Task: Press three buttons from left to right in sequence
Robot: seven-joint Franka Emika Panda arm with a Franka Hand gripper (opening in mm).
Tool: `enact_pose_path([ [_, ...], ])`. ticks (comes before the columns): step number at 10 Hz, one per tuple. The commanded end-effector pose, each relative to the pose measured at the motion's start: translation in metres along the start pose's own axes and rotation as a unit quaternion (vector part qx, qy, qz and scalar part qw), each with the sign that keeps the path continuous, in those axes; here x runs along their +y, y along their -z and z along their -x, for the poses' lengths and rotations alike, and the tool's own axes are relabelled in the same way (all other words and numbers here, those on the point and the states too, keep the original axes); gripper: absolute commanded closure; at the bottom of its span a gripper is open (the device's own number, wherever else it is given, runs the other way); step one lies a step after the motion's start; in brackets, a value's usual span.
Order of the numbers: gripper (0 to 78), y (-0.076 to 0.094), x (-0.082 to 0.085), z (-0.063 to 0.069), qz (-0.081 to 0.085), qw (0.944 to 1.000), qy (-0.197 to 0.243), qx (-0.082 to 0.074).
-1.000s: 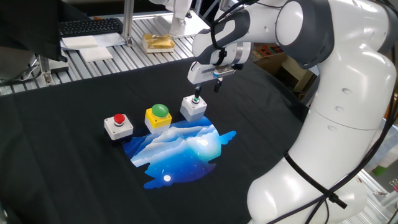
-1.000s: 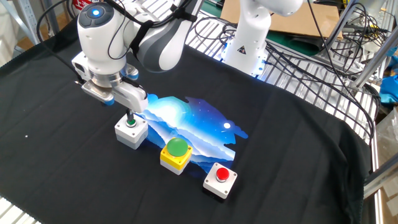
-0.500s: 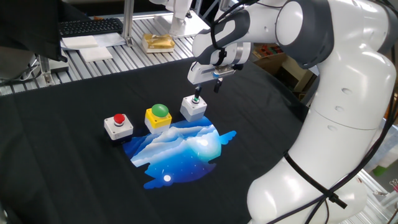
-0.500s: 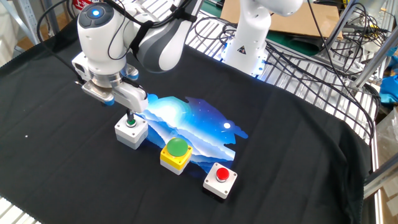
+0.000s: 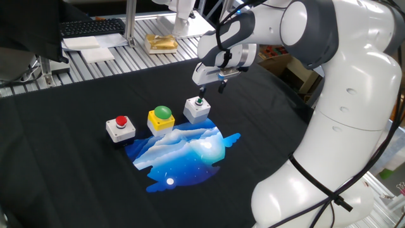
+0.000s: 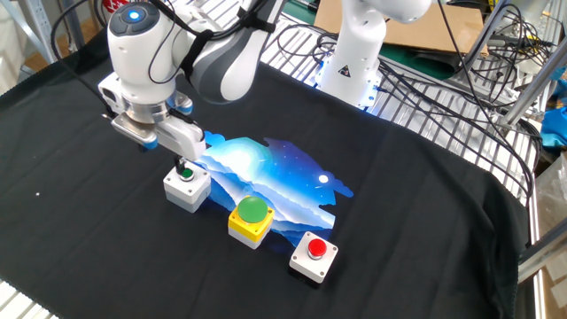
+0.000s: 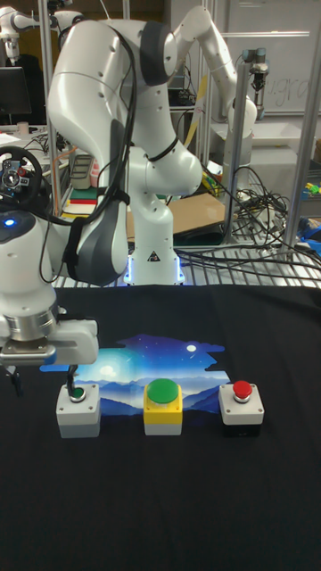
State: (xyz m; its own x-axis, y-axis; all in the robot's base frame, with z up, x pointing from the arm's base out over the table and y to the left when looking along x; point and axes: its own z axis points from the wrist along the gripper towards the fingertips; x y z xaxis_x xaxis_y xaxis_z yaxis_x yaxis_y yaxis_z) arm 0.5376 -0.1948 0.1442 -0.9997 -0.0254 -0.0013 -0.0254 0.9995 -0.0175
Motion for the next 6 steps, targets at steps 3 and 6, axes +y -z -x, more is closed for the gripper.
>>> enact_pose_path([
  [3,0.0,-0.0001,0.0024,-0.0018,0.002,1.0000,0.003,-0.001],
  [6,0.0,0.0017,0.0077,-0.0004,0.002,1.0000,0.004,0.000],
])
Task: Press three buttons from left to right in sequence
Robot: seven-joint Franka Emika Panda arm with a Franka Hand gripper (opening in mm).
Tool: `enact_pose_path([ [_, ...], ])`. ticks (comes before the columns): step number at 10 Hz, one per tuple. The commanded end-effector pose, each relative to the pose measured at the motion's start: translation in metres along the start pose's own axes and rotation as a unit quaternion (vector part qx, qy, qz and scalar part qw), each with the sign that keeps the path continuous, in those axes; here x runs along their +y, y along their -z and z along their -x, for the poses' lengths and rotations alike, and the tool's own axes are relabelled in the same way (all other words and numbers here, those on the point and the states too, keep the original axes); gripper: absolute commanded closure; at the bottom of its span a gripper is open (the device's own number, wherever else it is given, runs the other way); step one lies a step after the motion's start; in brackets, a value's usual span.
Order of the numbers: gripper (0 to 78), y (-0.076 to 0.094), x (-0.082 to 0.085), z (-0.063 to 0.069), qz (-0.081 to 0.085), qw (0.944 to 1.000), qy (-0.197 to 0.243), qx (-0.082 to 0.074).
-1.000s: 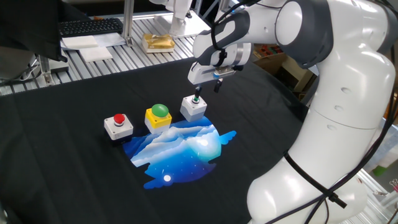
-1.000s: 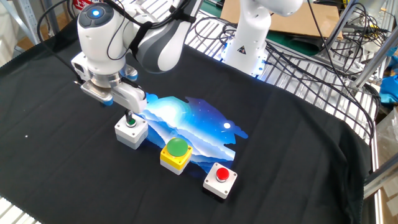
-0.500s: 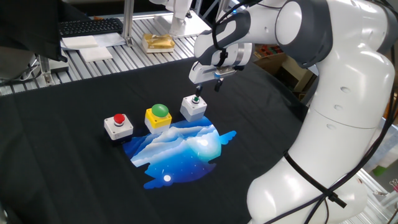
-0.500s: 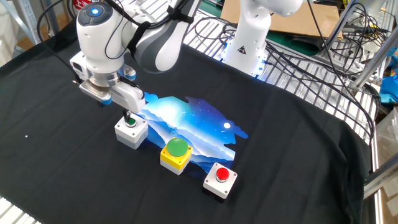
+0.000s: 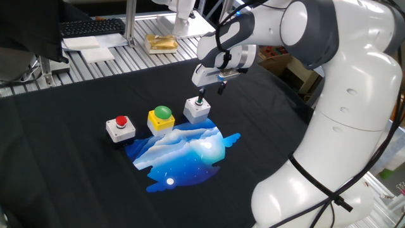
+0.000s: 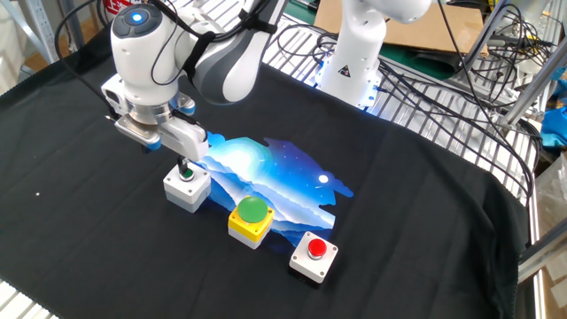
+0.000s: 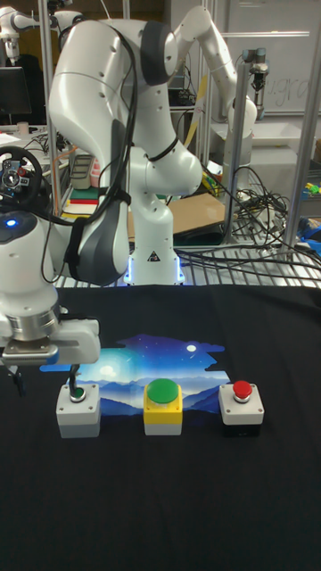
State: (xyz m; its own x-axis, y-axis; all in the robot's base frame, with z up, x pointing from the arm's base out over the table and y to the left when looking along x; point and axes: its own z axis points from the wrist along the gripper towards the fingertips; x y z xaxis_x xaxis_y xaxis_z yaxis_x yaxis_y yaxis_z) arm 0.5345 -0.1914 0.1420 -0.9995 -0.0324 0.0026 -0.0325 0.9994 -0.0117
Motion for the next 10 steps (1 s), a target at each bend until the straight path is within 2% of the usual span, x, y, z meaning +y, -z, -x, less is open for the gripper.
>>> enact_pose_path([
  [1,0.0,0.0033,0.0030,0.0023,-0.001,1.0000,0.001,-0.002],
  [10,0.0,-0.0011,0.0010,-0.0012,-0.001,1.0000,0.003,0.001],
])
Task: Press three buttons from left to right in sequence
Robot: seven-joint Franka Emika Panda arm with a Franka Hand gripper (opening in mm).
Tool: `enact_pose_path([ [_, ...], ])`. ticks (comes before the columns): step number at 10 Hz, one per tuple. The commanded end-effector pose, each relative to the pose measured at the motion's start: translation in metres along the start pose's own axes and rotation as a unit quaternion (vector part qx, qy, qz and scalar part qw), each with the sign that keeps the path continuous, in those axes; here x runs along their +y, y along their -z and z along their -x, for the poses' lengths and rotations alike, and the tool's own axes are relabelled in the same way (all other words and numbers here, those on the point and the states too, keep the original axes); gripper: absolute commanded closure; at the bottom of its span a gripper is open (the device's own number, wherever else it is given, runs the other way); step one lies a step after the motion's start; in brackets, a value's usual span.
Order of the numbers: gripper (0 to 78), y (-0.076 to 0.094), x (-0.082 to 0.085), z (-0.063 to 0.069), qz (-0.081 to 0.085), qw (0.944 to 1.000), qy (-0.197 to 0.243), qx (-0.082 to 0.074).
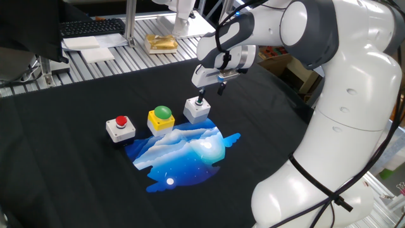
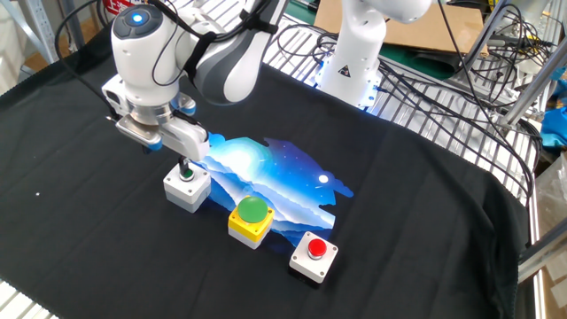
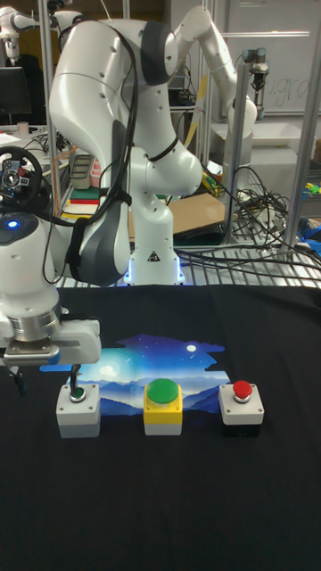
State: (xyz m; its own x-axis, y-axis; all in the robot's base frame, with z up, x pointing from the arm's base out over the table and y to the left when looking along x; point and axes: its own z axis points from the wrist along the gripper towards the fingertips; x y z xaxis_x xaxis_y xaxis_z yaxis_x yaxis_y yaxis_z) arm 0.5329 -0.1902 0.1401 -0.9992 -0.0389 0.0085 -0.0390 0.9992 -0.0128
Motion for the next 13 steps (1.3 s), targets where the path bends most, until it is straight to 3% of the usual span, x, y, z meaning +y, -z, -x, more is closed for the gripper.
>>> enact_pose_path([
  [1,0.0,0.000,0.000,0.000,0.000,1.0000,0.000,-0.002],
  [13,0.0,-0.012,0.001,-0.004,-0.001,1.0000,-0.002,-0.001],
])
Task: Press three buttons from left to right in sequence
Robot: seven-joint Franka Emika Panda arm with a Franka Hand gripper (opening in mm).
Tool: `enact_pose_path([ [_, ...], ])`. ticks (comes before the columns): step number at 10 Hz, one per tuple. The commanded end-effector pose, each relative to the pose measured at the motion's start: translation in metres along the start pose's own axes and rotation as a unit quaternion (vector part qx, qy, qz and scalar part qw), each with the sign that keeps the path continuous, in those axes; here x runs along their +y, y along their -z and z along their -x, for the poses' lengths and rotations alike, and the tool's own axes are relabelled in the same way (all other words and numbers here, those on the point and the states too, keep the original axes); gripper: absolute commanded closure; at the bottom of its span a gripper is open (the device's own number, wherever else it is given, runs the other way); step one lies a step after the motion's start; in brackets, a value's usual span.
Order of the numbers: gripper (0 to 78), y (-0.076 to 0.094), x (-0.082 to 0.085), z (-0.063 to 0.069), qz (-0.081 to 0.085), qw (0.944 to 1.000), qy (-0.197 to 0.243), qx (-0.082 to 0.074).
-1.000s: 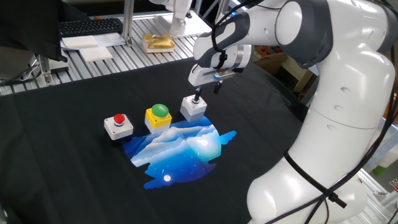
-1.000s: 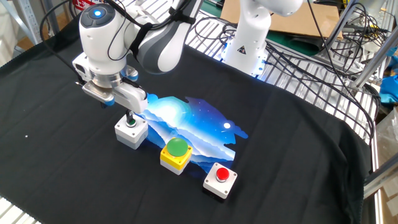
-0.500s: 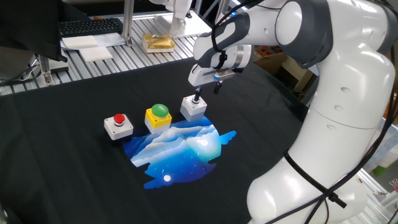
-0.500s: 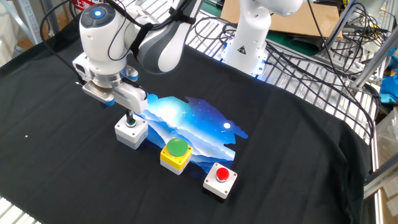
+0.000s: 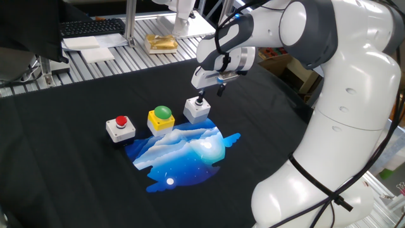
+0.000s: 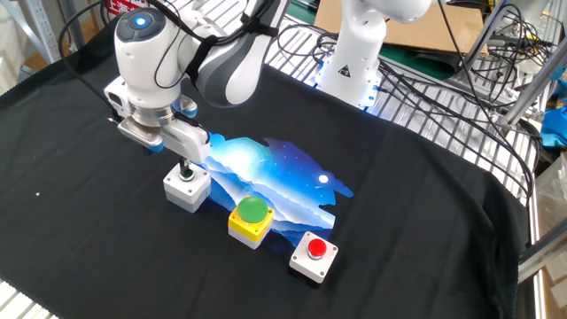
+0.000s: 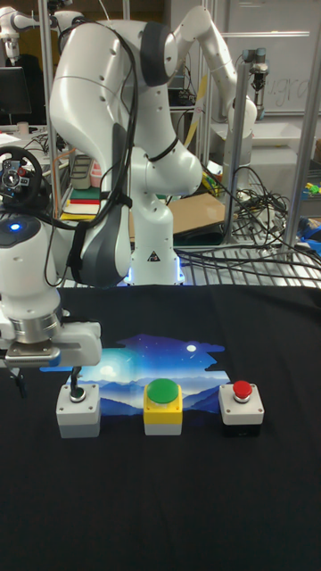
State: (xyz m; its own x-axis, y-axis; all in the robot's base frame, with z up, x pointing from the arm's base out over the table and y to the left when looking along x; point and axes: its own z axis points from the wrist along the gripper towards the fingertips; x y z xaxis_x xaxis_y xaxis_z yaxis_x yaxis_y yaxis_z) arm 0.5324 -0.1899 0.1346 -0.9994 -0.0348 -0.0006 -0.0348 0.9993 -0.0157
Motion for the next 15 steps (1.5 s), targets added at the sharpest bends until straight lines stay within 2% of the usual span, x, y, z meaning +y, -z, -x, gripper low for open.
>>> enact_pose_path([
  [1,0.0,-0.006,0.001,-0.003,0.001,1.0000,0.000,0.003],
  [4,0.0,-0.006,0.001,-0.003,0.001,1.0000,0.002,0.004],
  [7,0.0,0.009,0.000,0.000,0.001,0.9999,0.002,0.011],
  [11,0.0,0.031,0.001,0.003,0.004,1.0000,0.000,0.008],
  [14,0.0,0.042,0.009,0.004,0.001,1.0000,0.001,0.008],
  [15,0.0,0.046,0.017,0.003,-0.001,1.0000,0.000,0.008],
])
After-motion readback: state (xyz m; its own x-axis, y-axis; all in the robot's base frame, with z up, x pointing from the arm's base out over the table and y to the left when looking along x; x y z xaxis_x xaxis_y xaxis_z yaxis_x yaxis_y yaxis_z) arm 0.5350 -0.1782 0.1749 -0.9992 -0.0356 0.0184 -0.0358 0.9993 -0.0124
